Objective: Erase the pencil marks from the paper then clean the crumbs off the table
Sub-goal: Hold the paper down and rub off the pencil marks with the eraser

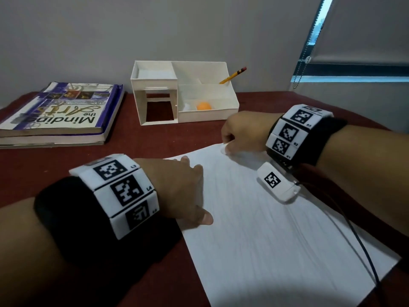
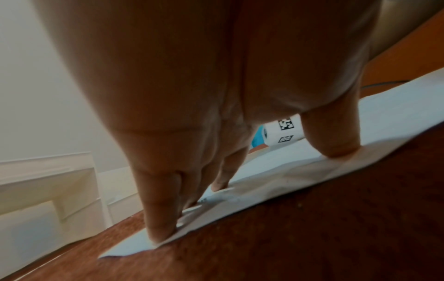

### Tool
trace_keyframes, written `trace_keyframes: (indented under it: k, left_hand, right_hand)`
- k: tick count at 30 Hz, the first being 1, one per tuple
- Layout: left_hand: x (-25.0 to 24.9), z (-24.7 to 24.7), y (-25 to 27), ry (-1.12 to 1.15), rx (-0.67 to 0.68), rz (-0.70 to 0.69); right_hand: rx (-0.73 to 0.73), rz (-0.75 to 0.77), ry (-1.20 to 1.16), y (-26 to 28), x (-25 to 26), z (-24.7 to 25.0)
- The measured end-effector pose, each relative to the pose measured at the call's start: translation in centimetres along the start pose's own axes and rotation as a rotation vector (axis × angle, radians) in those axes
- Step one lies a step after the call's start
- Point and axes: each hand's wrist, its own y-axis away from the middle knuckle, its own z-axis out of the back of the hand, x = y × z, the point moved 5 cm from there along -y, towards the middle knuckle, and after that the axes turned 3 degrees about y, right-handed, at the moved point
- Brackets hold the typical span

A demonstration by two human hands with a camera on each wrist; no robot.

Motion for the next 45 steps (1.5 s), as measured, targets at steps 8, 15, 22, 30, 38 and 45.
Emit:
trace_keyframes:
  k: [8, 15, 22, 30, 38, 45]
  left_hand:
    - [-0.1, 0.2, 0.3, 0.041, 0.013, 0.0]
    - [-0.1, 0.3, 0.1, 0.031, 0.018, 0.001]
    - [1.0, -0.4, 0.3, -0.004, 0.038, 0.079]
    - [2.4, -0.7, 0.8, 0.091, 0.066, 0.038]
    - [2.2, -0.9, 0.7, 0.078, 0.053, 0.042]
    - [2.3, -1.0, 0.5, 0.064, 0.06, 0.051]
  right_hand:
    - [0.072, 0.051, -0.028, 0.4, 0.6, -0.1]
    - [0.151, 0.141, -0.118, 1.0, 2.6, -0.9]
    - [0.066, 0.118, -0.069, 0.8, 2.2, -0.6]
    - [-0.013, 0.061, 0.016, 0.3, 1.3, 0.1]
    - [0.001, 0.091, 0.031, 0.0, 3.2, 0.0]
    - [0.126, 0.196, -0.081, 0.9, 5.1, -0.7]
